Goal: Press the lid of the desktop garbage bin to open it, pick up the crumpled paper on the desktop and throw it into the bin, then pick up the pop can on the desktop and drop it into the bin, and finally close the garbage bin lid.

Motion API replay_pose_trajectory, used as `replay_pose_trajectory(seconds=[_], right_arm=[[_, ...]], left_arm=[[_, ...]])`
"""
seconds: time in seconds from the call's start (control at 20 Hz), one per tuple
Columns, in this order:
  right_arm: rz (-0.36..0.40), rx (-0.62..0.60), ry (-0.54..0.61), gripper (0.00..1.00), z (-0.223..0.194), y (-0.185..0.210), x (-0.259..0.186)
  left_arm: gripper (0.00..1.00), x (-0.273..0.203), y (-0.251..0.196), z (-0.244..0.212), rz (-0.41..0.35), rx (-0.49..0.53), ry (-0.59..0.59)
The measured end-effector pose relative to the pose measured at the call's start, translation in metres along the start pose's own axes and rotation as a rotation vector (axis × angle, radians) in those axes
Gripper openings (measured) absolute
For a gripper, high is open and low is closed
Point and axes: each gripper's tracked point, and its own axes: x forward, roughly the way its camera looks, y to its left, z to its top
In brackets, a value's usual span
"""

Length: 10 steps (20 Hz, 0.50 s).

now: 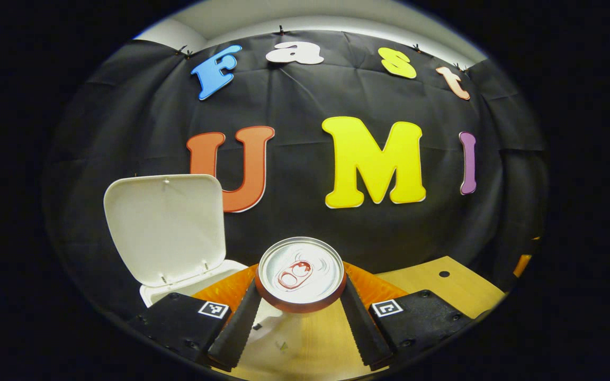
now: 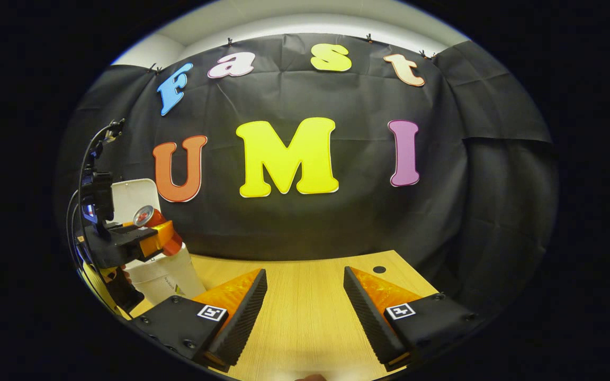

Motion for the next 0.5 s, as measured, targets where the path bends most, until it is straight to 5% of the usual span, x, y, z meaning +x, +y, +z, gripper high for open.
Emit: replay_pose_trajectory(seconds=[0.5], right_arm=[[0.013, -0.011, 0.007, 0.93, -0.003, 0.005, 0.001]], left_arm=[[0.83, 0.003, 0.059, -0.005, 0.165, 0.026, 0.025]])
